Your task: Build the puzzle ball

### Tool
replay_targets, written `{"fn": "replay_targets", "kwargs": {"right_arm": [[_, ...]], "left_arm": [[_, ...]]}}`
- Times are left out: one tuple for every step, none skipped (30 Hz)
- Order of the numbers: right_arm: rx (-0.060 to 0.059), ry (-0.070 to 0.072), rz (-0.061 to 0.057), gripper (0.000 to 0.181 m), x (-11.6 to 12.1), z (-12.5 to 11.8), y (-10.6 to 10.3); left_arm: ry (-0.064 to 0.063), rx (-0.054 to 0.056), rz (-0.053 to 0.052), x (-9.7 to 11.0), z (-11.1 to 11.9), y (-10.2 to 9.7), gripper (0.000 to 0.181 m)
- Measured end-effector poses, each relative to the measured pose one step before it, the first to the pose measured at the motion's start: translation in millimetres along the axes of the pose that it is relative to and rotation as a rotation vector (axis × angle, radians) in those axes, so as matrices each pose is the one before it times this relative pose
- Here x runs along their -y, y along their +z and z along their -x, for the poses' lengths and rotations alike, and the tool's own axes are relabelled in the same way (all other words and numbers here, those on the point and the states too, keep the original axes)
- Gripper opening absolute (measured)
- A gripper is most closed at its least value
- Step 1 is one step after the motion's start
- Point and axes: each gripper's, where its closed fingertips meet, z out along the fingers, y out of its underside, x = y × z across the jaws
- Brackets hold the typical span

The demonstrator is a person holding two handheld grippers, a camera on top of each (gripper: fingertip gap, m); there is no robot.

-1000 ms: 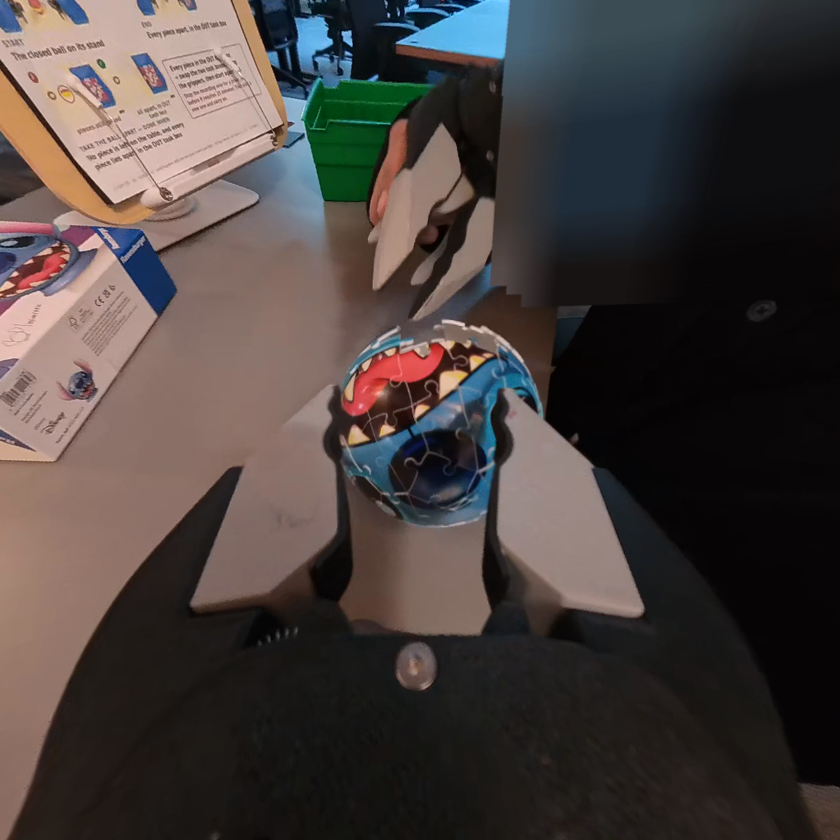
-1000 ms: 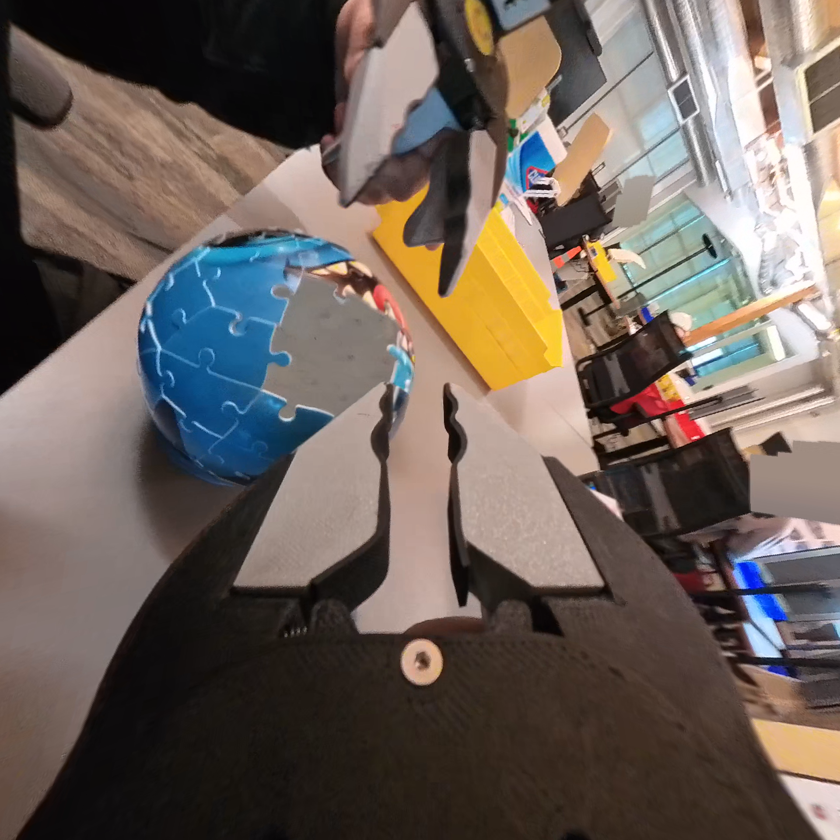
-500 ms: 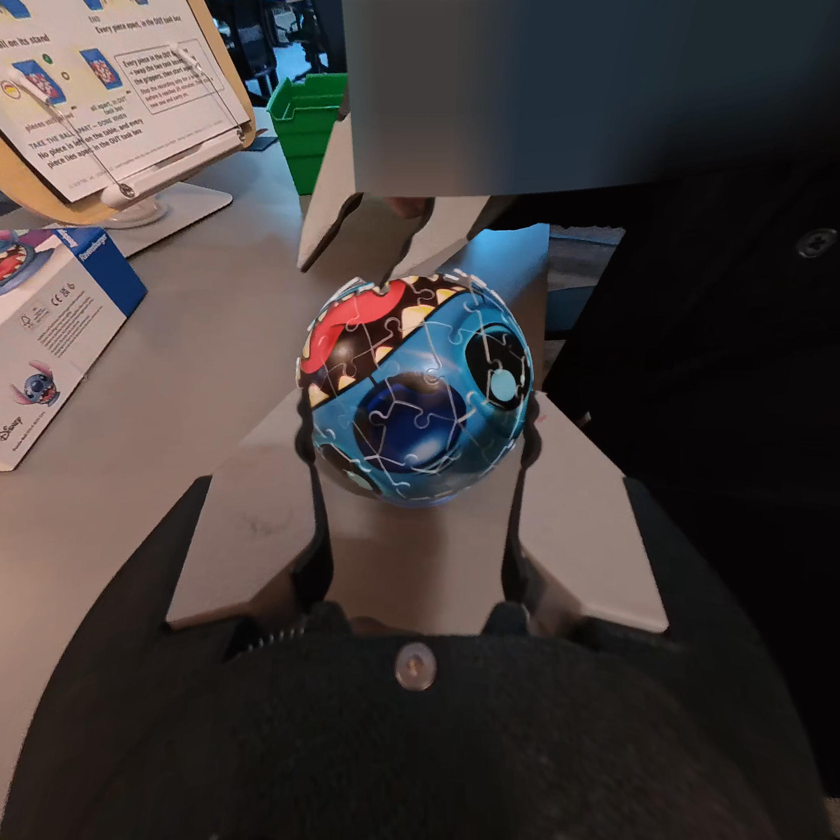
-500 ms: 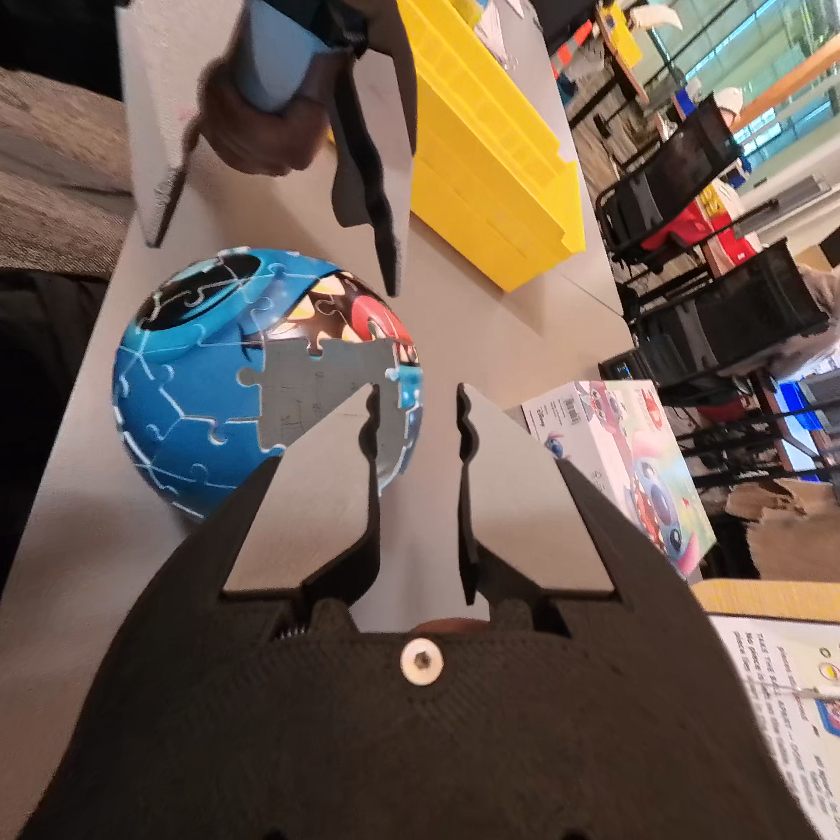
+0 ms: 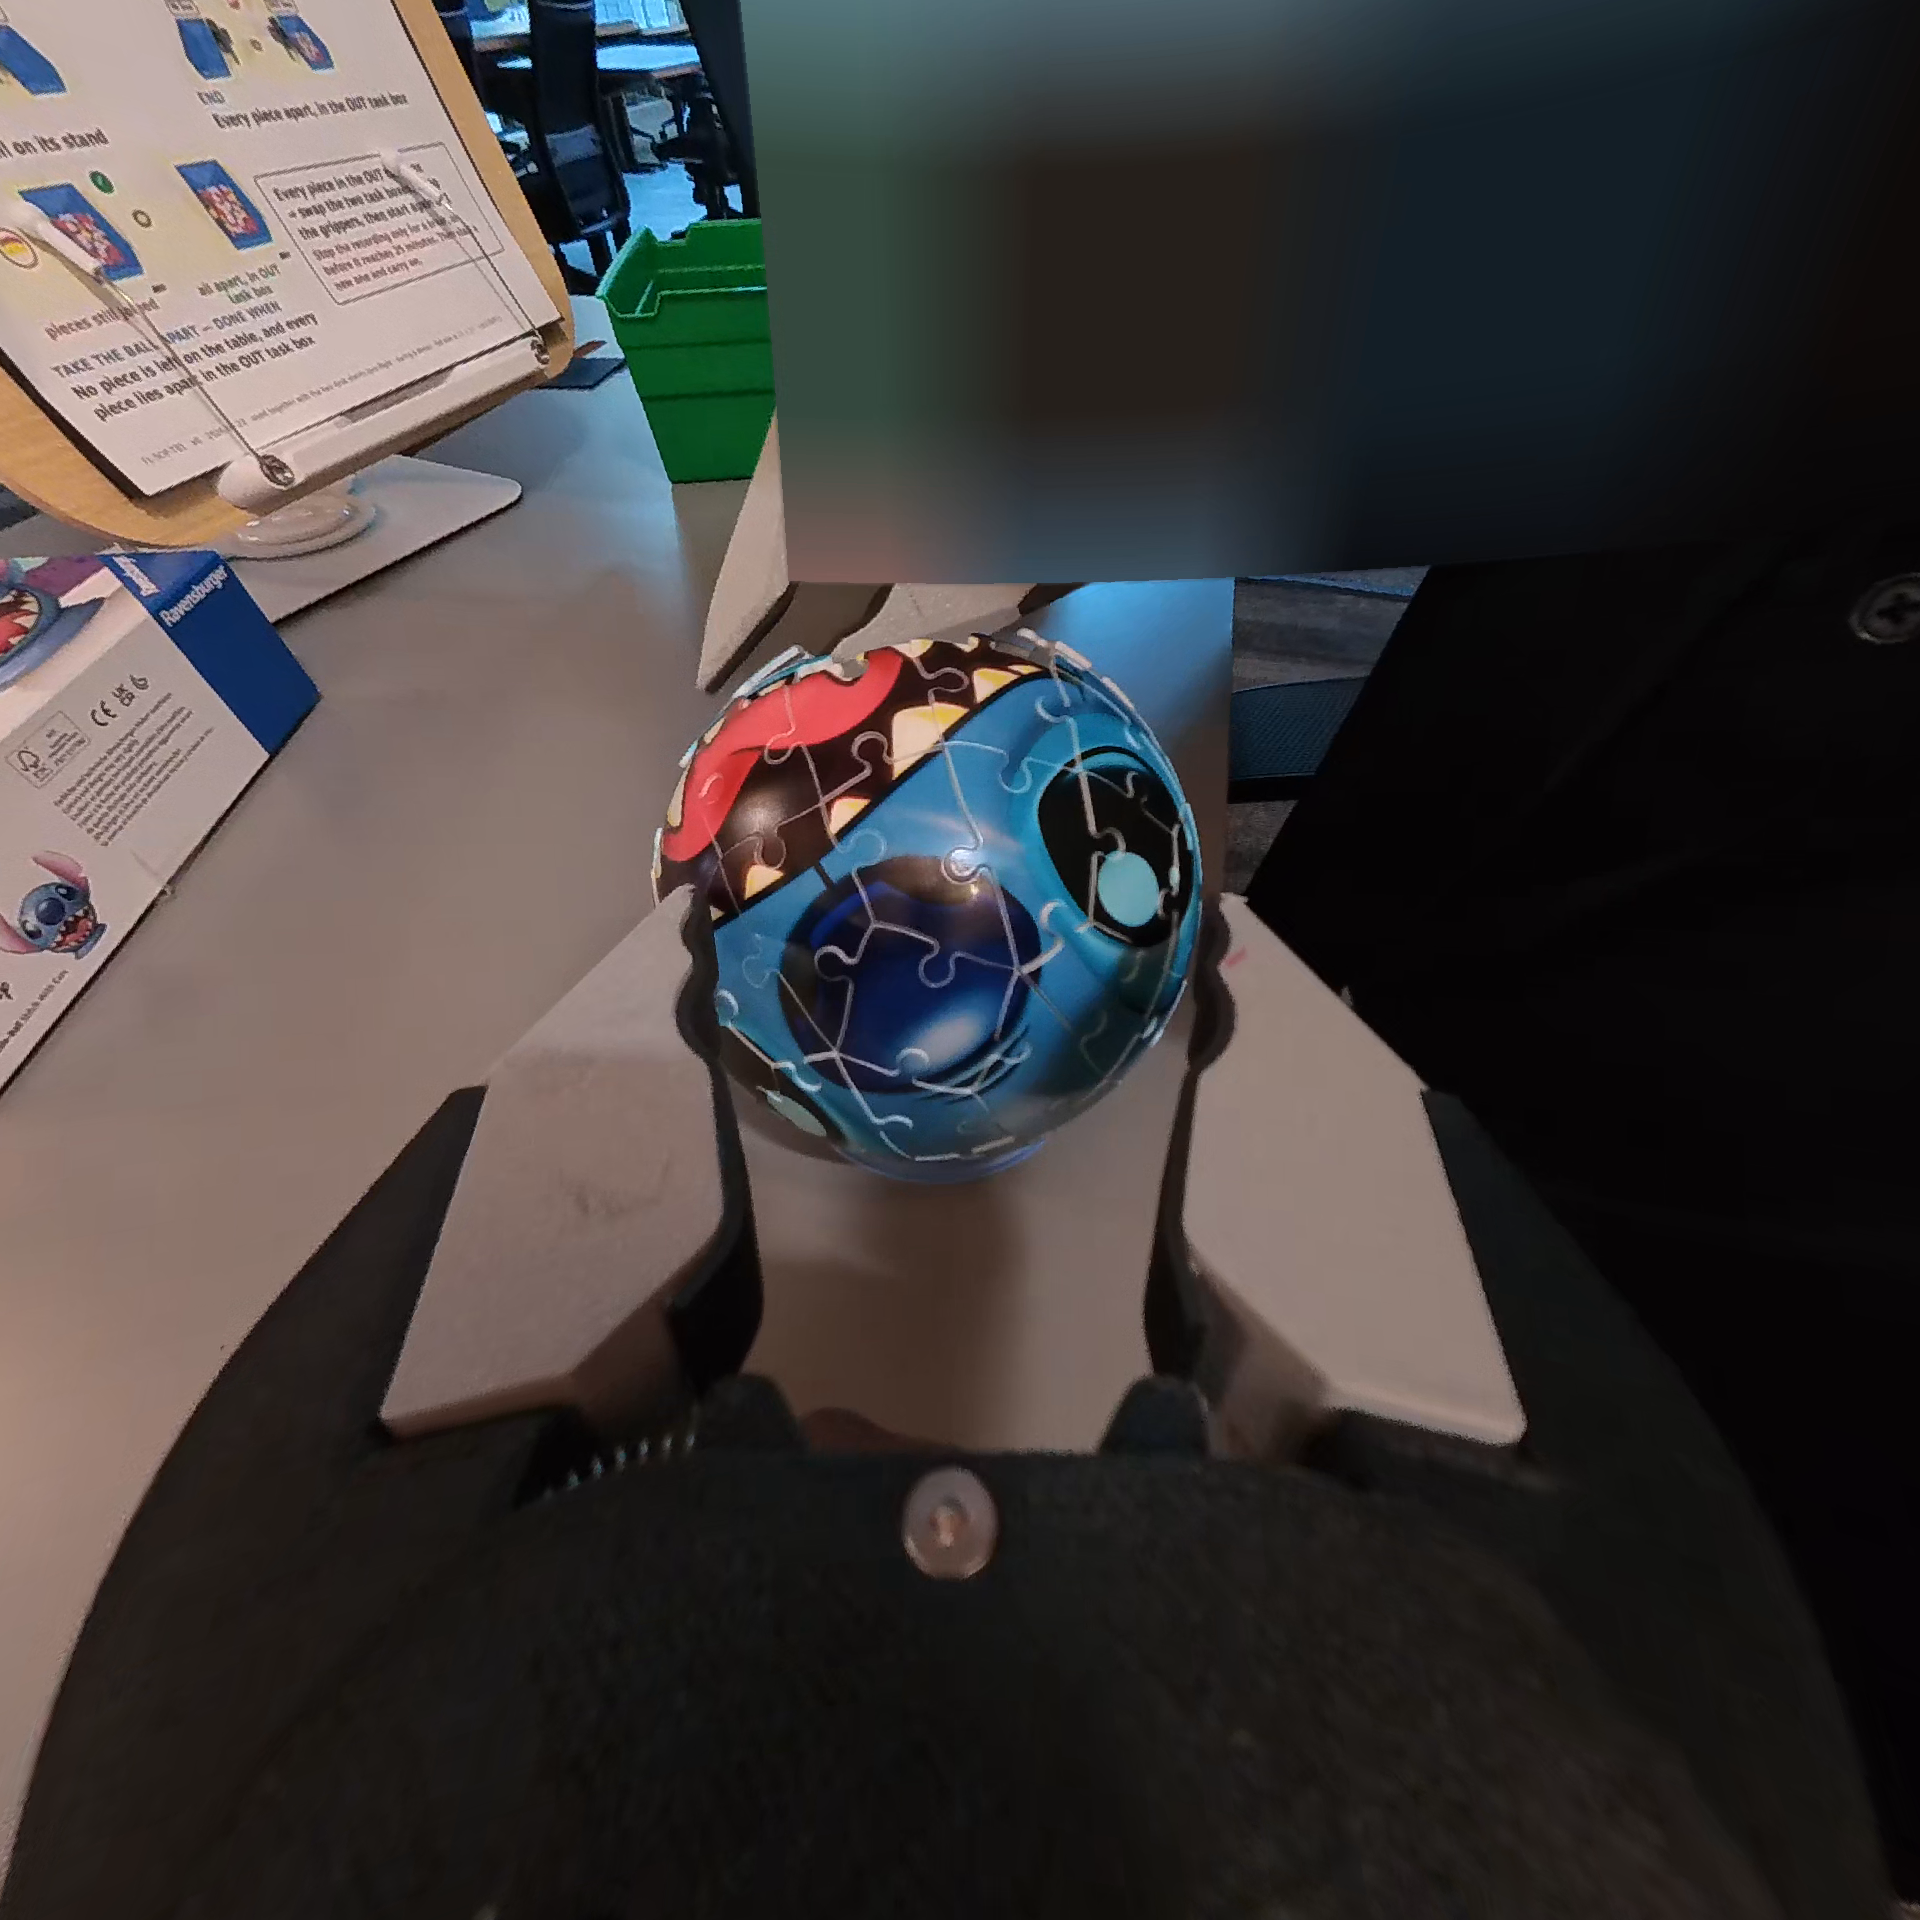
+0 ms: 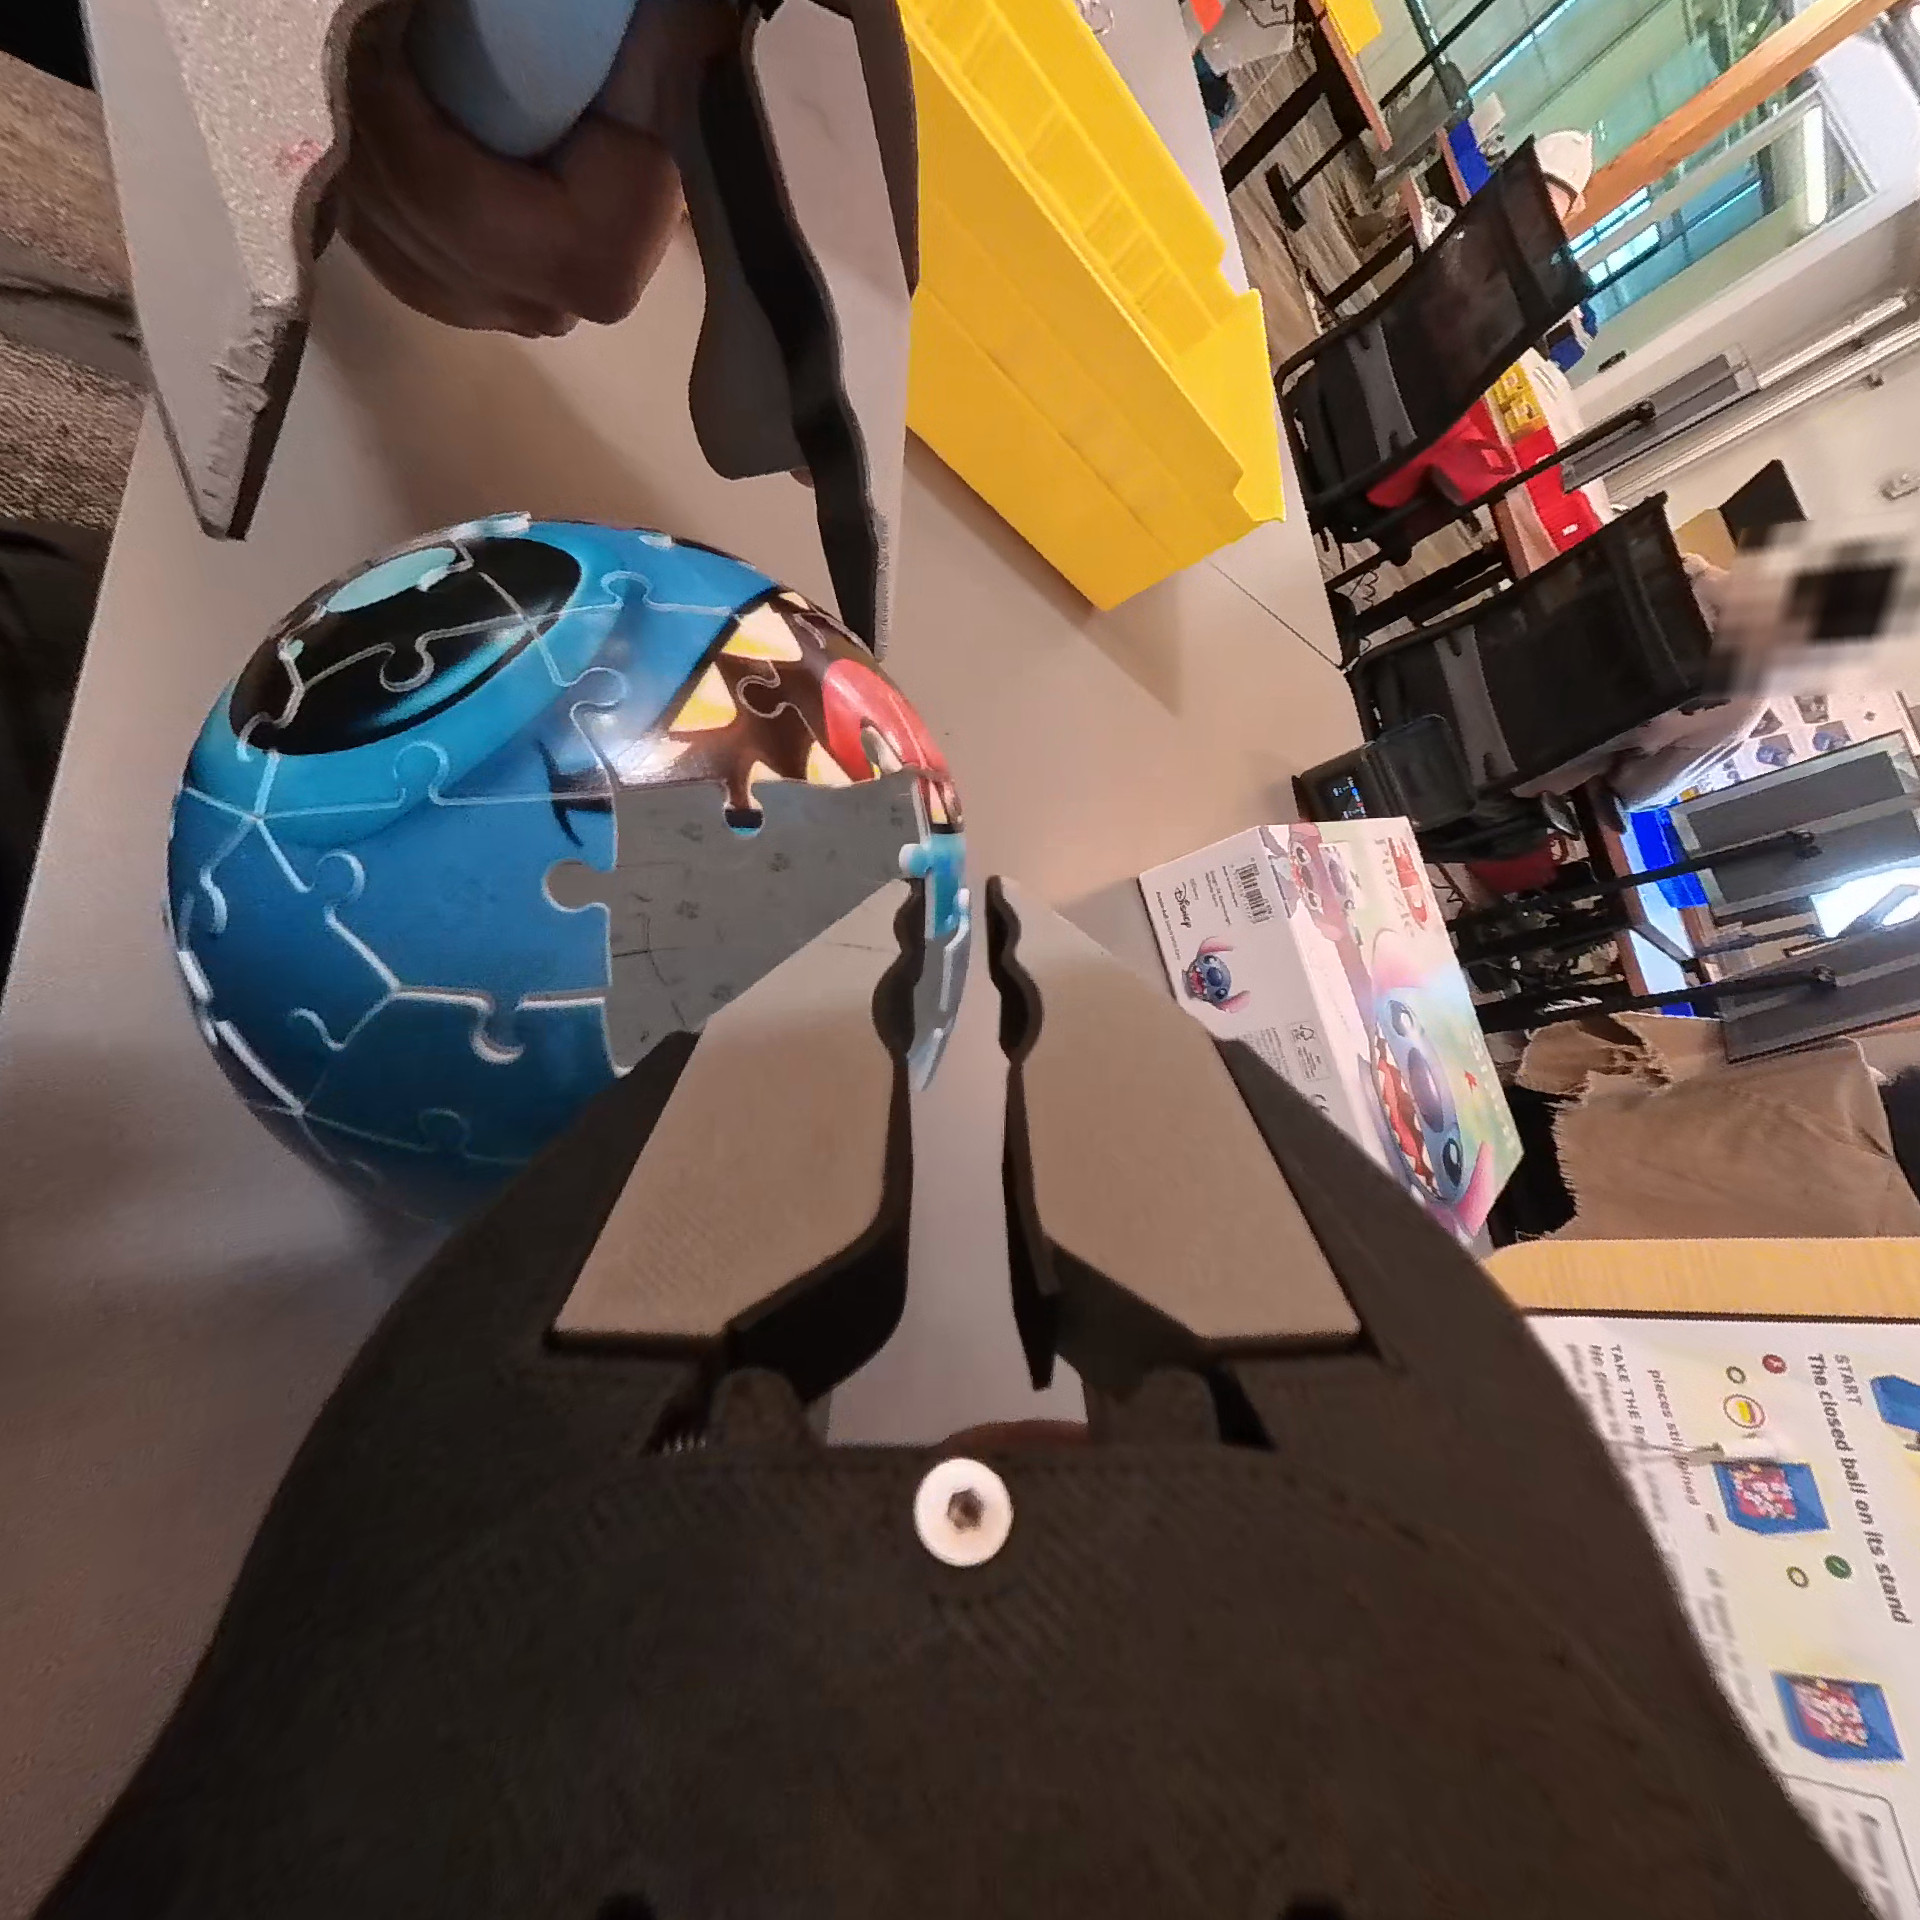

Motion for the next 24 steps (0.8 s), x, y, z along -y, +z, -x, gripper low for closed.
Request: {"fn": "replay_targets", "kwargs": {"right_arm": [[-0.0125, -0.0126, 0.0042, 0.008, -0.4, -0.41, -0.52], [-0.0128, -0.0123, 0.0045, 0.007, -0.34, -0.06, -0.6], [-0.0115, -0.0092, 0.0026, 0.006, -0.04, 0.17, -0.45], [-0.0099, -0.0059, 0.0007, 0.005, 0.18, -0.12, -0.62], [-0.0063, -0.0034, 0.0007, 0.005, 0.21, 0.1, -0.53], [-0.0025, -0.0021, 0.0015, 0.005, 0.05, 0.49, -0.52], [-0.0017, -0.0015, 0.0015, 0.004, -0.04, 0.44, -0.53], [-0.0033, -0.0018, 0.0013, 0.004, -0.09, 0.13, -0.51], [-0.0035, -0.0039, 0.0014, 0.004, -0.29, -0.16, -0.58], [-0.0045, -0.0053, 0.0008, 0.004, -0.22, -0.04, -0.45], [-0.0052, -0.0067, -0.0004, 0.004, 0.05, 0.08, -0.55], [-0.006, -0.0102, -0.0006, 0.004, 0.13, 0.14, -0.56], [-0.0057, -0.0107, 0.0, 0.003, 0.01, 0.06, -0.51], [-0.0009, -0.0056, -0.0008, 0.003, 0.05, 0.48, -0.68], [0.0022, -0.0006, -0.0017, 0.003, 0.12, 0.4, -0.57], [0.0018, 0.0, -0.0025, 0.003, -0.11, 0.17, -0.54], [0.0009, -0.0009, -0.0022, 0.003, -0.17, 0.04, -0.44], [0.0004, -0.0024, -0.0007, 0.003, -0.17, 0.09, -0.46], [-0.001, -0.0054, 0.0012, 0.003, -0.15, 0.05, -0.39], [-0.0029, -0.0065, 0.0022, 0.003, -0.23, -0.18, -0.35], [-0.004, -0.0046, 0.0024, 0.002, -0.22, -0.24, -0.27], [-0.0033, -0.0024, 0.0018, 0.002, -0.13, -0.14, -0.17], [-0.0028, -0.0021, 0.0016, 0.002, -0.12, -0.19, -0.17], [-0.0036, -0.0029, 0.0006, 0.002, -0.07, -0.09, -0.23]], "left_arm": [[-0.0012, 0.0005, -0.0018, 0.22, -0.07, 0.36, 0.09], [0.0003, 0.0021, -0.0021, 0.26, 0.11, 0.39, 0.089], [-0.0001, 0.0015, -0.0012, 0.1, -0.13, 0.51, 0.089], [-0.0004, 0.0009, -0.0006, 0.1, -0.08, 0.42, 0.09], [-0.0015, 0.0023, -0.0008, 0.43, 0.26, 0.4, 0.089], [-0.0032, 0.0009, -0.0019, 0.36, -0.01, 0.46, 0.09], [-0.0025, 0.0016, -0.0023, 0.42, -0.14, 0.51, 0.09], [-0.0024, 0.0039, -0.0037, 0.44, 0.05, 0.68, 0.089], [-0.0037, 0.0058, -0.0057, 0.61, 0.15, 0.78, 0.089], [-0.0049, 0.0097, -0.0069, 0.59, 0.4, 0.99, 0.089], [-0.0052, 0.0119, -0.0078, 0.49, 0.26, 0.98, 0.089], [-0.0046, 0.0092, -0.0065, 0.38, -0.58, 0.8, 0.09], [-0.0031, 0.008, -0.005, 0.22, -1.13, 0.9, 0.092], [0.0004, 0.0105, -0.0009, 0.0, -1.1, 0.8, 0.093], [0.0028, 0.0117, 0.0009, 0.04, -0.85, 0.93, 0.093], [0.0038, 0.0123, 0.003, -0.1, -0.64, 0.93, 0.093], [0.0068, 0.0113, 0.0056, -0.32, -0.44, 0.83, 0.093], [0.007, 0.0084, 0.0064, -0.42, -0.4, 0.75, 0.093], [0.0047, 0.0053, 0.0056, -0.06, -0.51, 0.53, 0.093], [0.0013, 0.0037, 0.0041, 0.15, -0.26, 0.66, 0.093], [-0.0007, 0.0025, 0.0023, 0.07, -0.15, 0.44, 0.093], [-0.0015, 0.004, 0.0008, 0.21, 0.3, 0.29, 0.092], [-0.0044, 0.0044, -0.0014, 0.37, 0.72, 0.37, 0.091], [-0.0053, -0.0006, -0.0025, 0.5, -0.25, 0.36, 0.091]]}}
